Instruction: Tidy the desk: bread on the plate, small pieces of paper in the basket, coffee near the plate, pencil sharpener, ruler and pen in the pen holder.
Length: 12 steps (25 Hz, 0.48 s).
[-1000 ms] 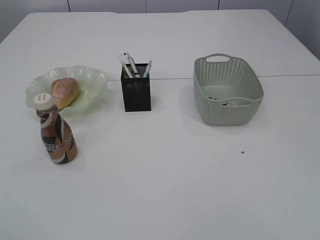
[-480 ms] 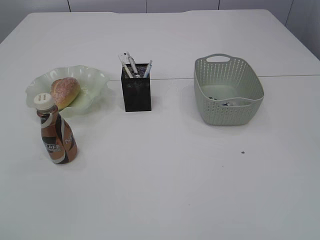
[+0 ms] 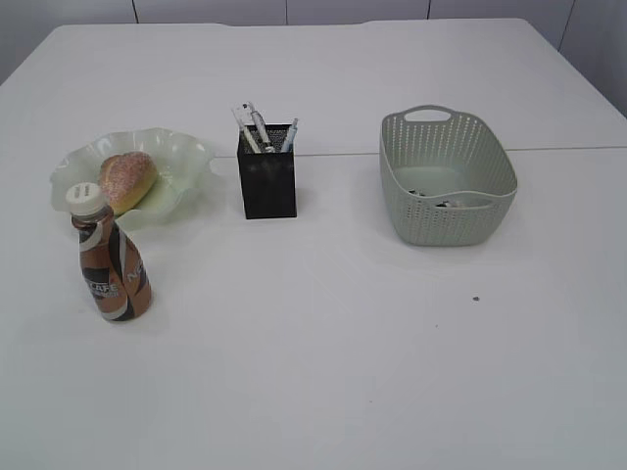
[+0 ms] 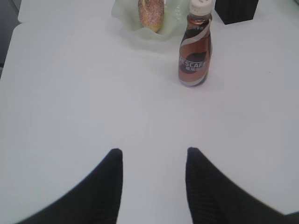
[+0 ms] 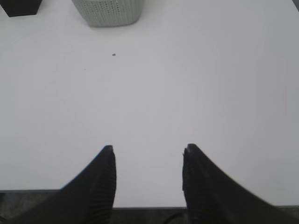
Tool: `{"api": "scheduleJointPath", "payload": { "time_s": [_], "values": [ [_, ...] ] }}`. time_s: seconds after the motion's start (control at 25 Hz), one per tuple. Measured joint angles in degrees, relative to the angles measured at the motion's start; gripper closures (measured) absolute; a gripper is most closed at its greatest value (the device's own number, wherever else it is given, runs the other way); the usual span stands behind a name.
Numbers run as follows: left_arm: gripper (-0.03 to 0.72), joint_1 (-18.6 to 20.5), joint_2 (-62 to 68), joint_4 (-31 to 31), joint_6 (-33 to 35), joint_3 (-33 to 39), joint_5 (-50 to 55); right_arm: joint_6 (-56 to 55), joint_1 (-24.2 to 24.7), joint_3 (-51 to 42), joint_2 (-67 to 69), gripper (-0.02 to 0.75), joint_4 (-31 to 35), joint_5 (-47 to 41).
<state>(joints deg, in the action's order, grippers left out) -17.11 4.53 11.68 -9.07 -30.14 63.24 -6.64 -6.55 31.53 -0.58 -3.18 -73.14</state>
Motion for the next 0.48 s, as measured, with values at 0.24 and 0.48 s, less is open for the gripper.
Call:
{"api": "scheduleJointPath", "payload": {
  "time_s": [0.24, 0.48],
  "values": [
    [0.358, 0.0, 0.0, 0.0, -0.03, 0.0, -0.09, 0.11, 0.0, -2.1, 0.0, 0.393, 0.0, 5.38],
    [0.358, 0.0, -0.09, -0.49, -1.66, 0.0, -0.09, 0.11, 0.0, -3.15, 0.0, 0.393, 0.0, 6.46]
  ]
}}
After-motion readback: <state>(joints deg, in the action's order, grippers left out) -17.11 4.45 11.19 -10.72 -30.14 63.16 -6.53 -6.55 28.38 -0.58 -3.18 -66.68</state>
